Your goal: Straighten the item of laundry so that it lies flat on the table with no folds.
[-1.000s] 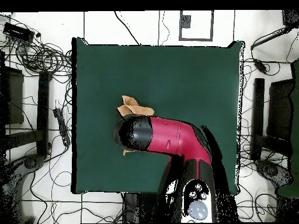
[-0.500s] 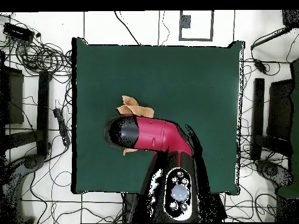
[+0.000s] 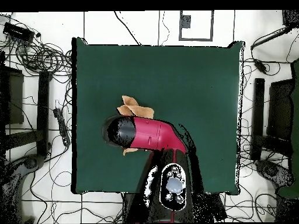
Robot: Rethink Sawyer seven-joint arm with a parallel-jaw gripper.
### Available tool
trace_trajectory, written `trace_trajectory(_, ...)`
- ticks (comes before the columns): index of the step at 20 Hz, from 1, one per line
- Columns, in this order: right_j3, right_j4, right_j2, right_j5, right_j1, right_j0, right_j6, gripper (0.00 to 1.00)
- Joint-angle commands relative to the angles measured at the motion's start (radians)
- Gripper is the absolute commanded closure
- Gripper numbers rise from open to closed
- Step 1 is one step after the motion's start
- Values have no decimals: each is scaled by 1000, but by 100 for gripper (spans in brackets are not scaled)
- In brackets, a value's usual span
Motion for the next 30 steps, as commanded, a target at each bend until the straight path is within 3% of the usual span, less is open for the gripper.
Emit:
trace_trajectory(1, 87, 61, 50, -32, 75, 33, 274, 0)
trace_trajectory(7, 88, 58, 51, -19, 108, 39, 260, 0)
trace_trajectory(16, 115, 111, 40, -111, 174, 107, 355, 0)
trace_trajectory(21, 112, 118, 24, -144, 178, 121, 347, 0)
trace_trajectory(22, 110, 116, 18, -159, 179, 124, 347, 100)
trace_trajectory(25, 106, 108, 15, -137, 169, 123, 333, 100)
trace_trajectory(30, 146, 139, -22, -126, 142, 159, 409, 100)
